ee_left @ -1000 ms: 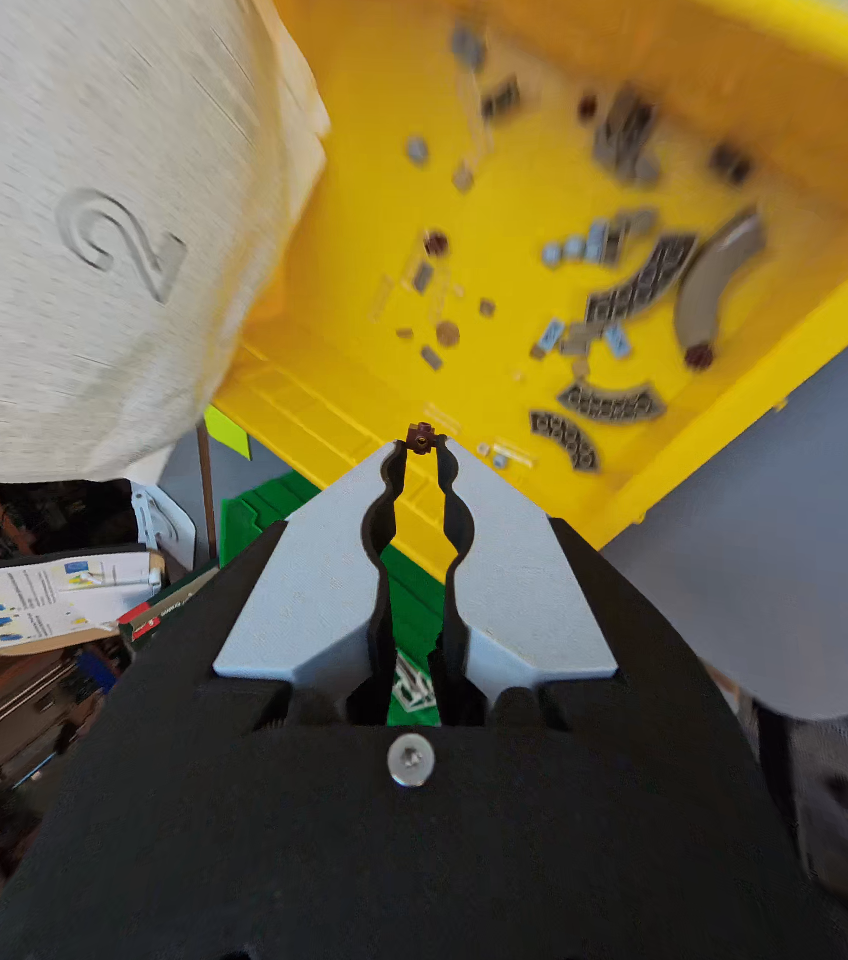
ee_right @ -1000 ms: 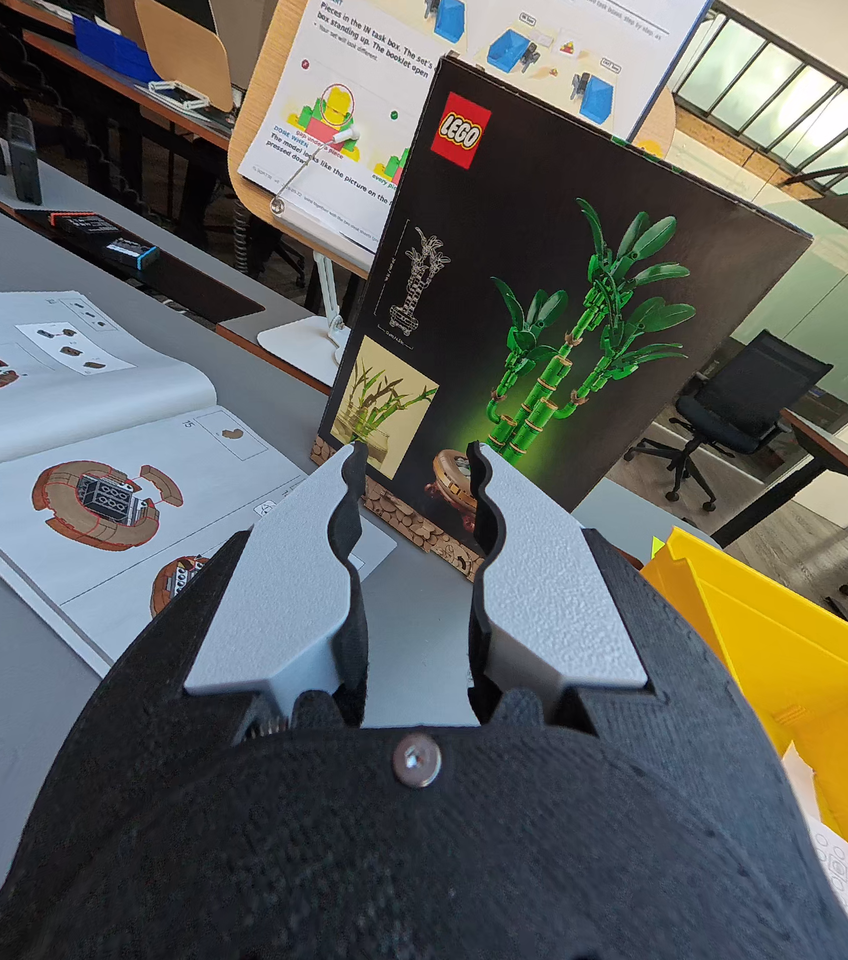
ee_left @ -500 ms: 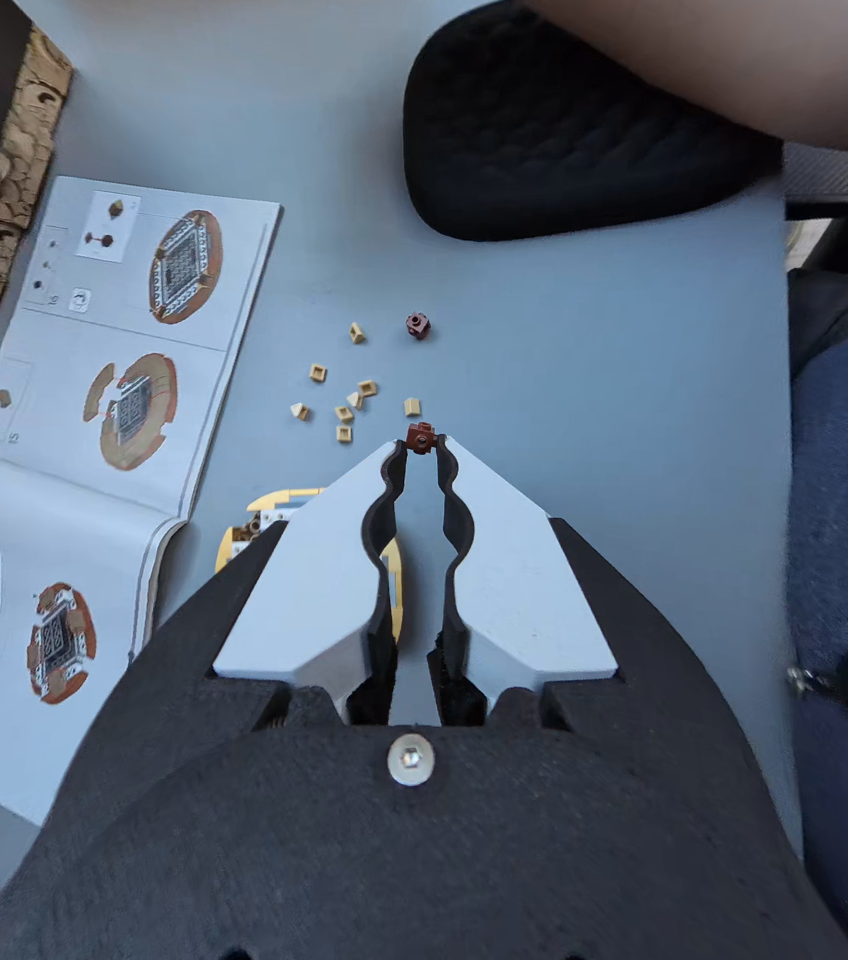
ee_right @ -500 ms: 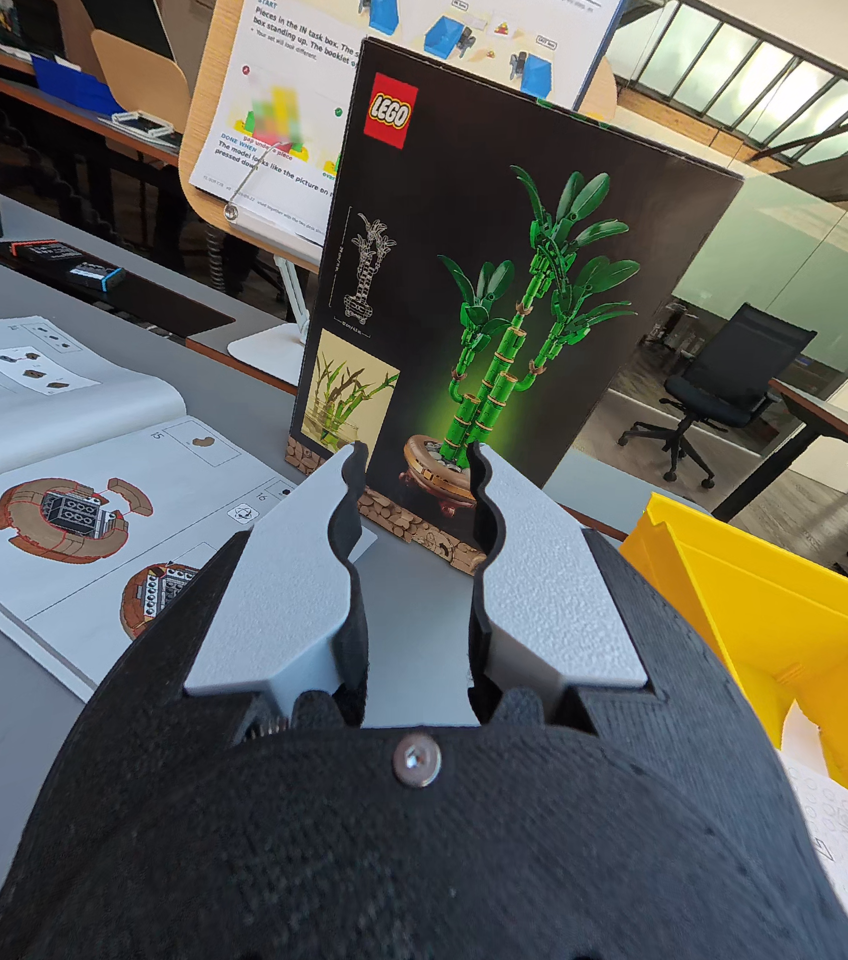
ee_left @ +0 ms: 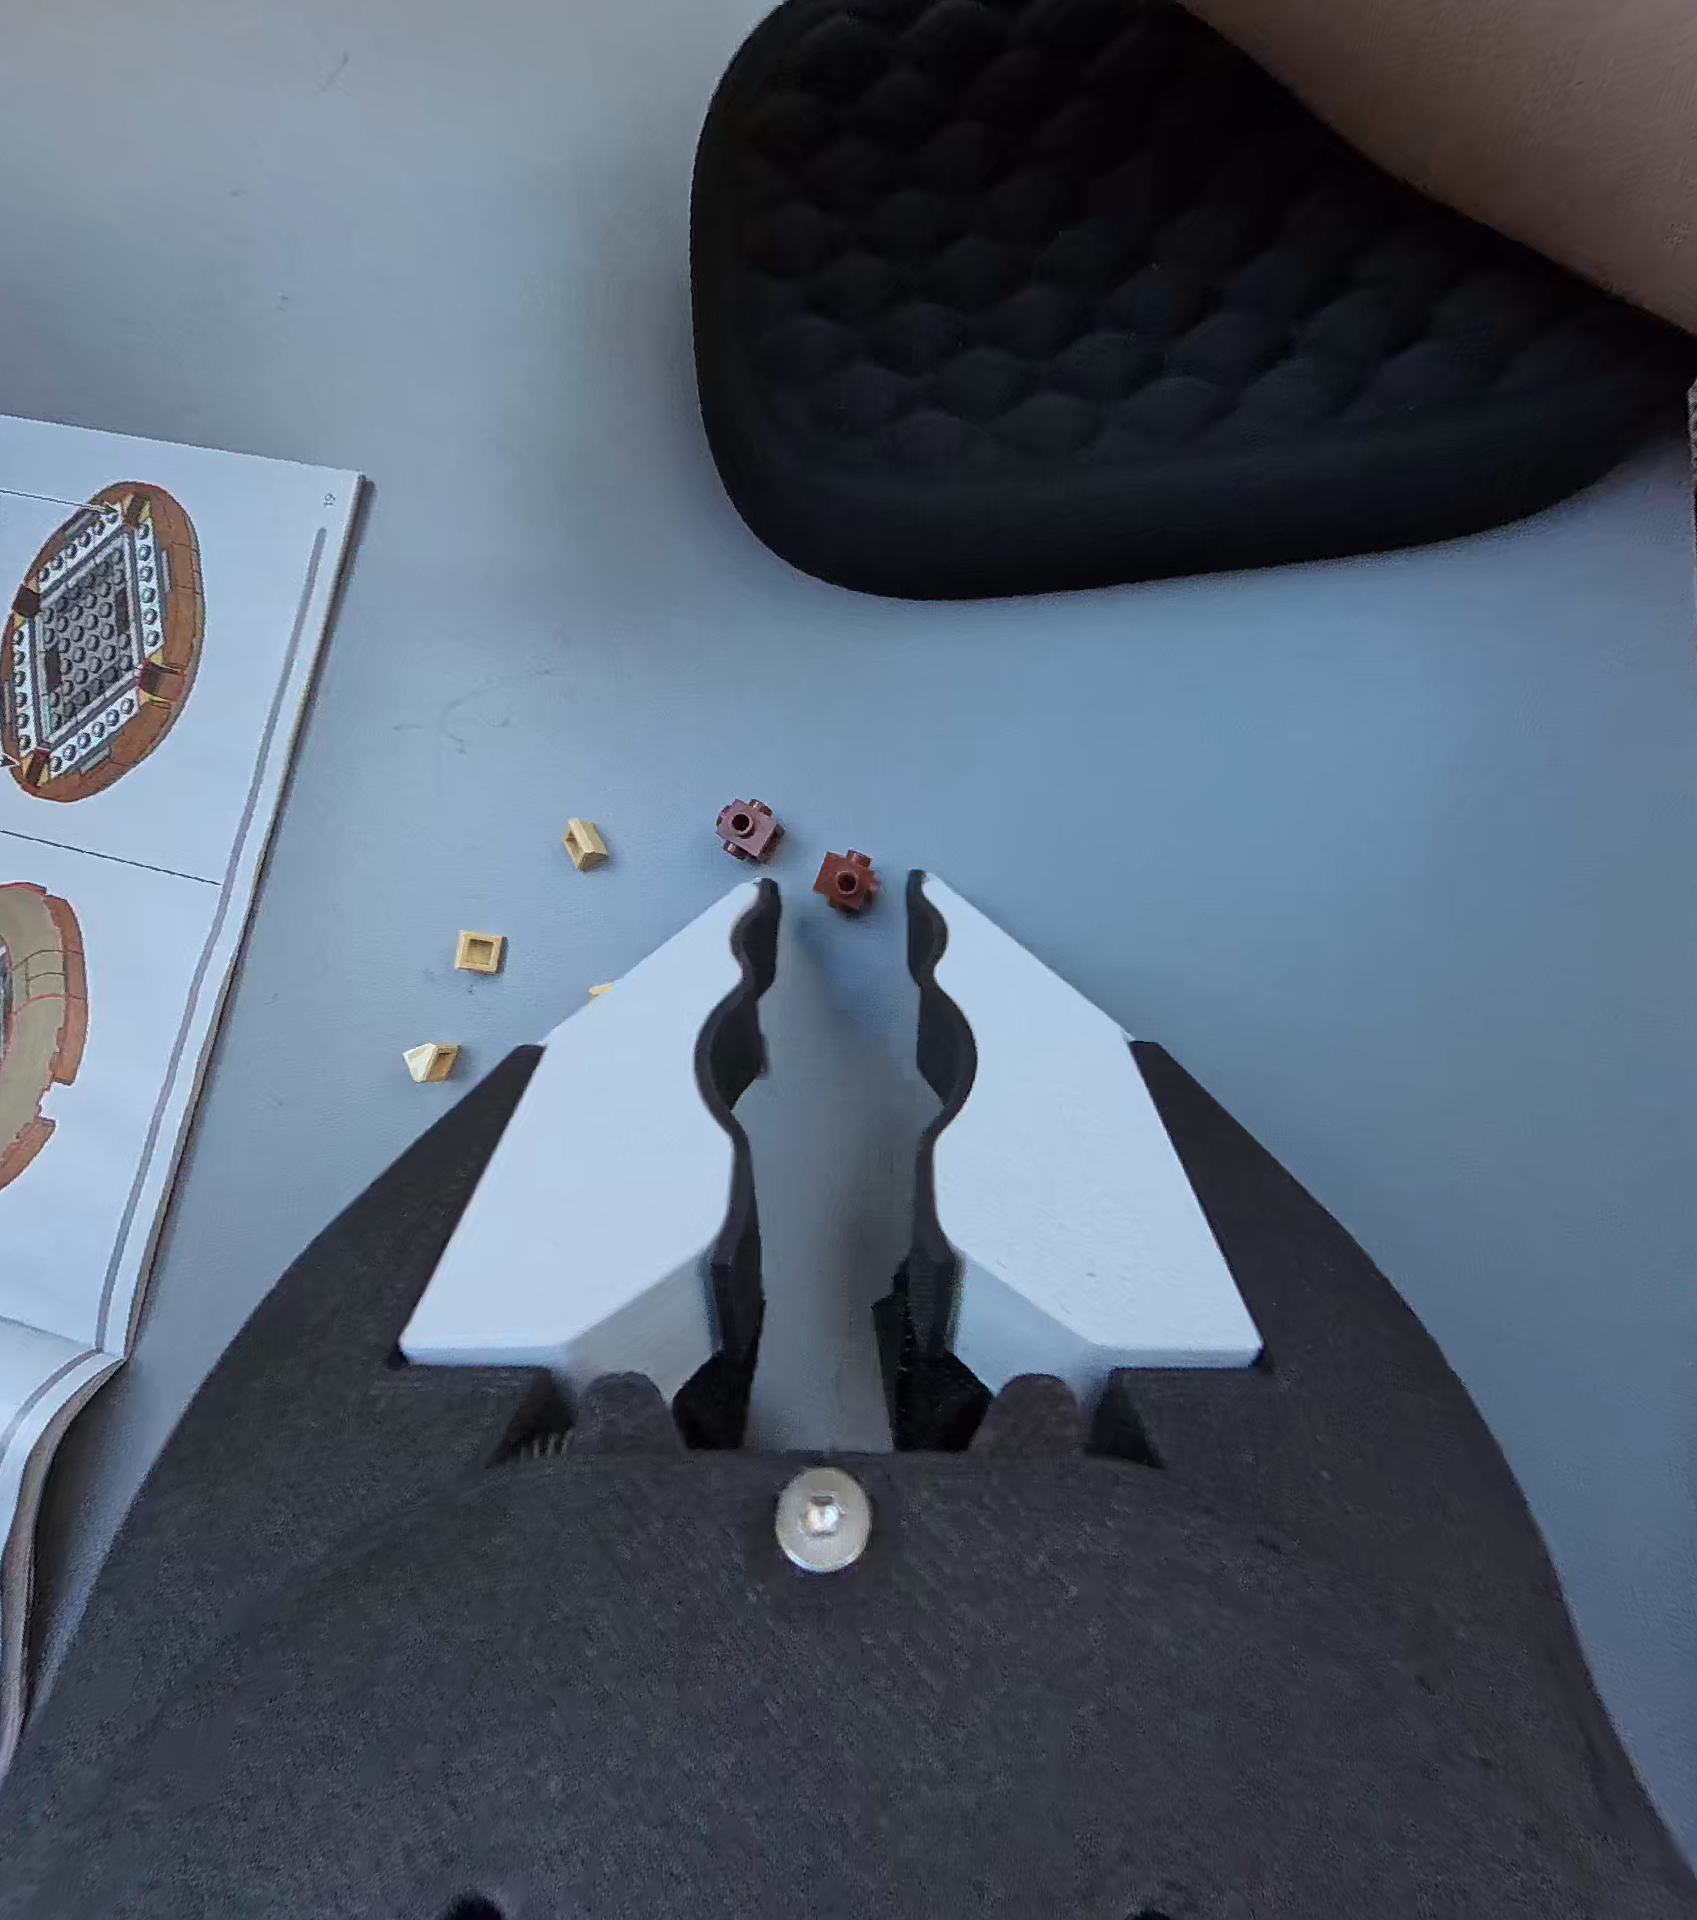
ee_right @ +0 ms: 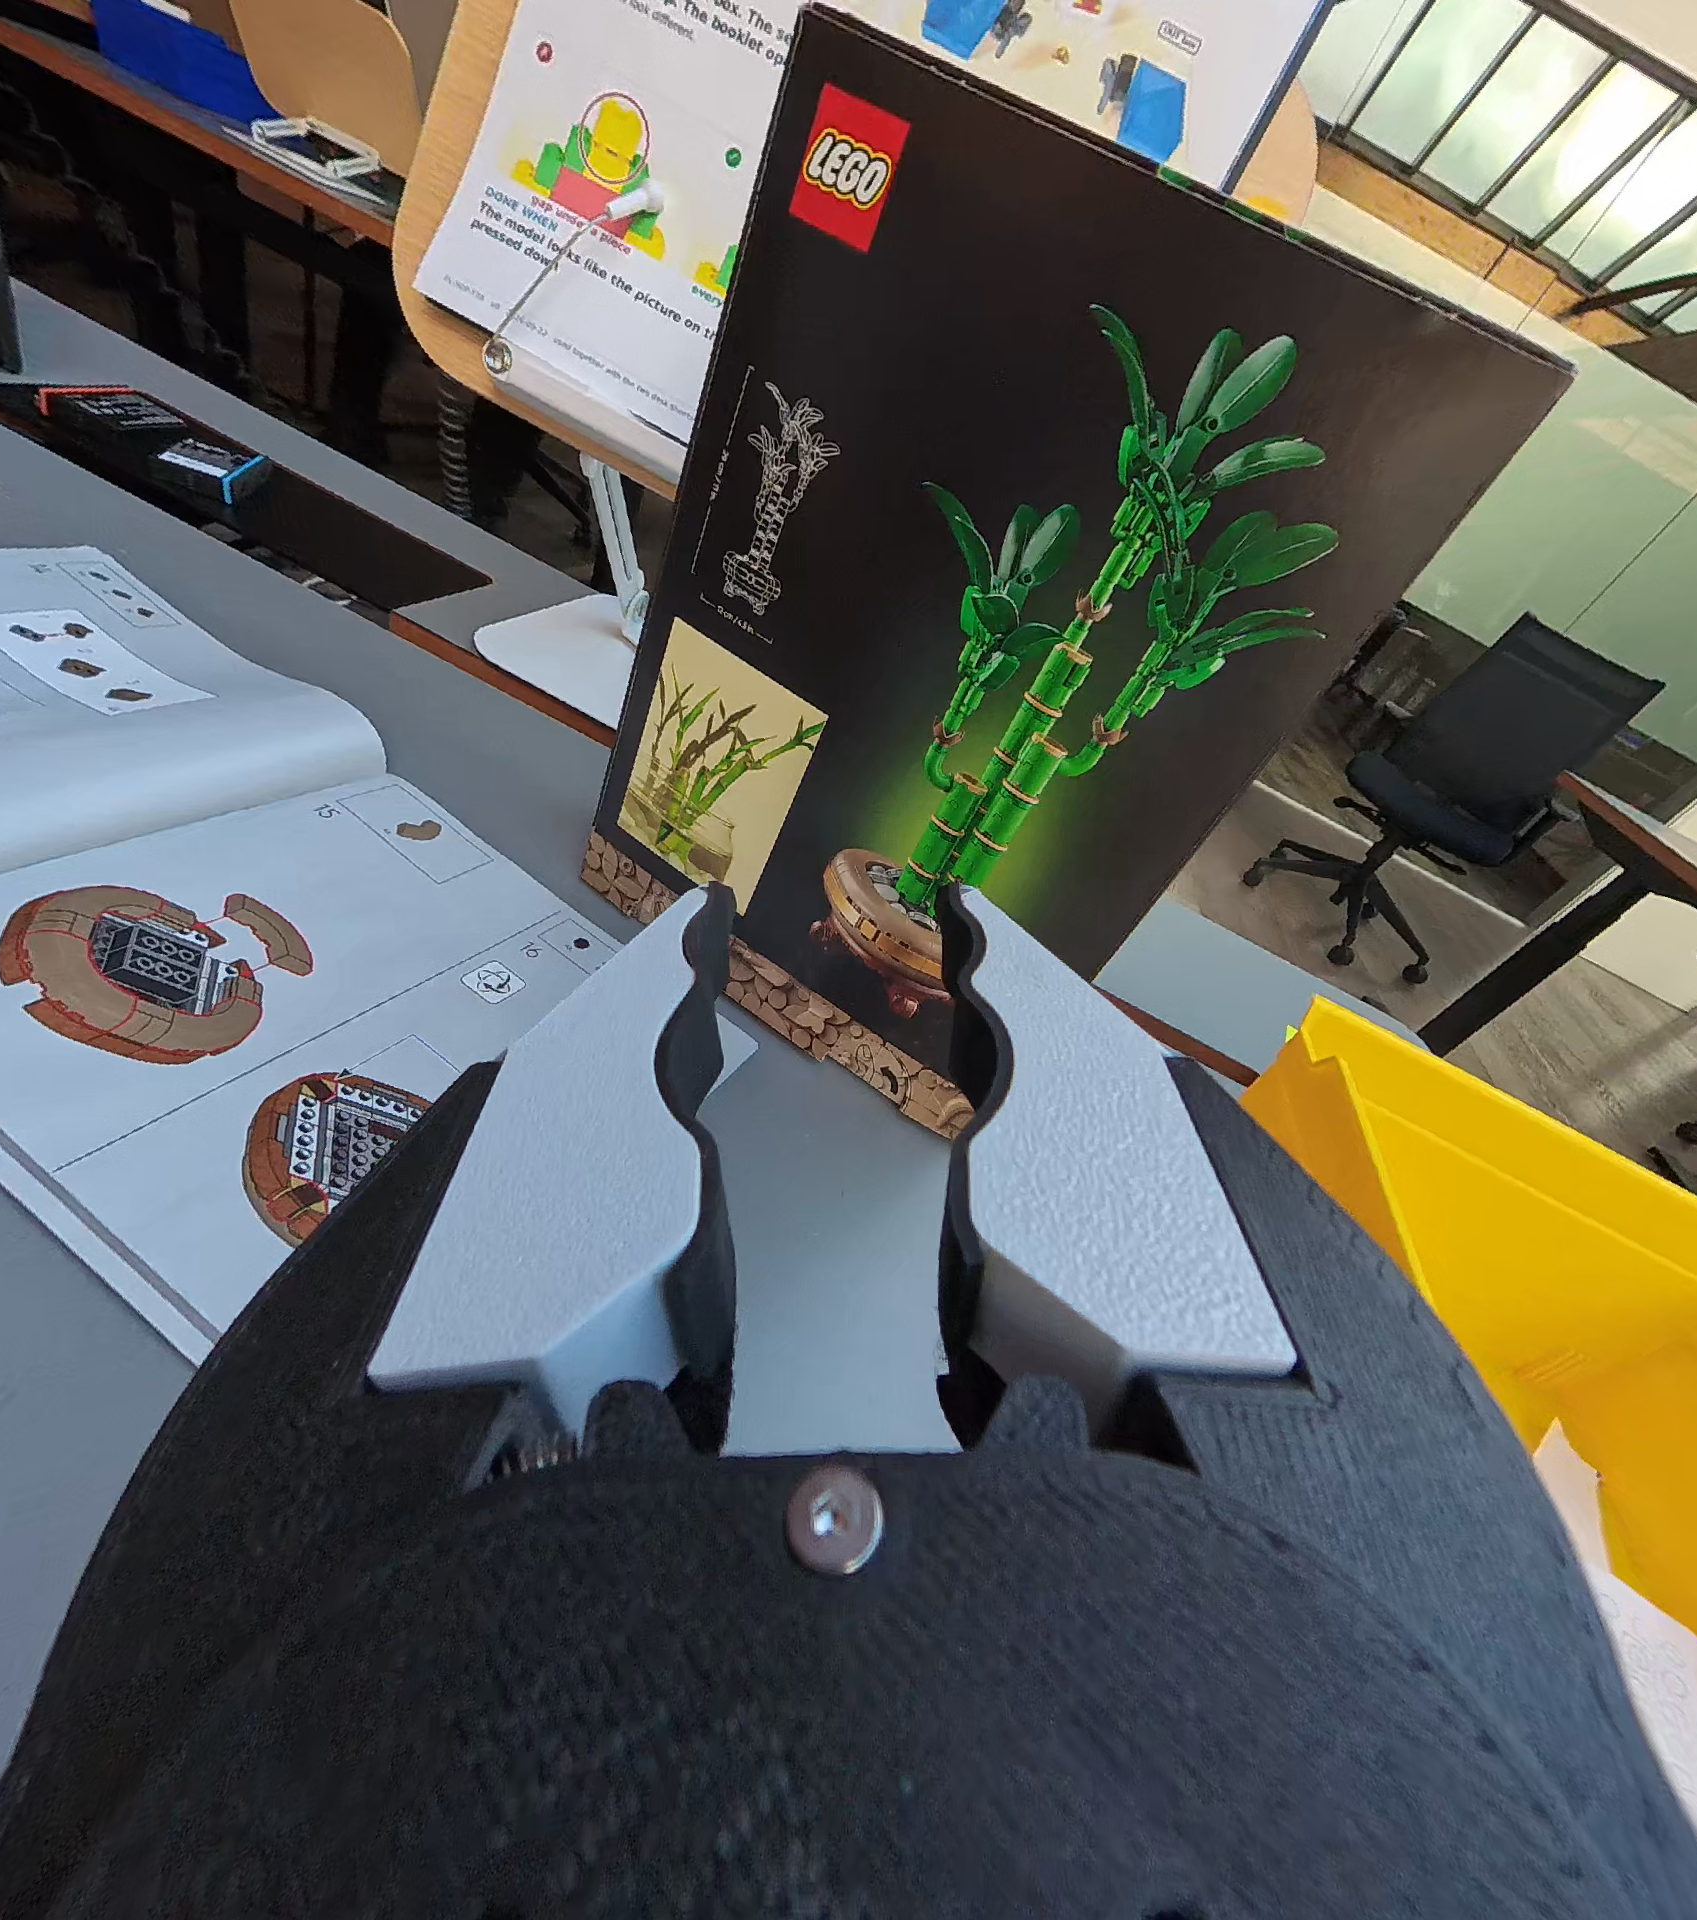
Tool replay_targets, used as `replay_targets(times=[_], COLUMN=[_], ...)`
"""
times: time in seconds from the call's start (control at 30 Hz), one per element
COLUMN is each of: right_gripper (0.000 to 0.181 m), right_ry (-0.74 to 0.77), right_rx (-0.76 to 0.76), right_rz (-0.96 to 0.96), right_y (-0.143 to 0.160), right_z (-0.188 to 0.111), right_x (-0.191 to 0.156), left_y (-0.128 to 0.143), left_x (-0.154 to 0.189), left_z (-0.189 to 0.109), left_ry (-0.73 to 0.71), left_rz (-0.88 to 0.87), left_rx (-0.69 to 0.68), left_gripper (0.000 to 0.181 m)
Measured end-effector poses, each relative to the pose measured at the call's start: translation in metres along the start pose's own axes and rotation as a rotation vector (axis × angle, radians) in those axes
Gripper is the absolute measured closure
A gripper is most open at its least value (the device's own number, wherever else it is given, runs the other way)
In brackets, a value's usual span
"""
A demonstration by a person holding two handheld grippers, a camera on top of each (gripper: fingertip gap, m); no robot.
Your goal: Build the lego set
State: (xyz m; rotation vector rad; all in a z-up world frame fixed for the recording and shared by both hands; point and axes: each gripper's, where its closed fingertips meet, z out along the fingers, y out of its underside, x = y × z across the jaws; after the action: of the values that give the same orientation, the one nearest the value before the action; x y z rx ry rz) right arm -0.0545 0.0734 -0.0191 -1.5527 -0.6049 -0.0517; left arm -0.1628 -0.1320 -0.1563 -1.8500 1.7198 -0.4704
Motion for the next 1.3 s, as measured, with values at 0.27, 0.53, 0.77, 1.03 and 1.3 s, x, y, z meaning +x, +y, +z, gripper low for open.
replay_targets(times=[0.27, 0.53, 0.77, 1.03, 1.3], right_gripper=[0.142, 0.142, 0.141, 0.141, 0.137], right_ry=[0.015, -0.006, 0.142, 0.292, 0.633], right_rx=[0.051, 0.123, 0.096, 0.074, 0.169], right_rz=[0.057, 0.198, 0.291, 0.290, 0.022], right_y=[-0.004, -0.009, -0.001, 0.005, 0.002], right_z=[-0.002, 0.004, -0.007, -0.024, -0.060], right_x=[0.005, -0.003, 0.033, 0.063, 0.084], left_y=[-0.009, 0.160, 0.283, 0.353, 0.394], left_x=[-0.065, -0.153, -0.167, -0.190, -0.213], left_z=[-0.150, -0.415, -0.431, -0.410, -0.375], left_ry=[-0.225, -0.843, -0.682, -0.615, -0.535], left_rz=[-0.289, -0.553, -0.509, -0.575, -0.616], left_rx=[0.452, 0.421, -0.063, -0.223, -0.258], left_gripper=[0.161, 0.147, 0.160, 0.154, 0.156])
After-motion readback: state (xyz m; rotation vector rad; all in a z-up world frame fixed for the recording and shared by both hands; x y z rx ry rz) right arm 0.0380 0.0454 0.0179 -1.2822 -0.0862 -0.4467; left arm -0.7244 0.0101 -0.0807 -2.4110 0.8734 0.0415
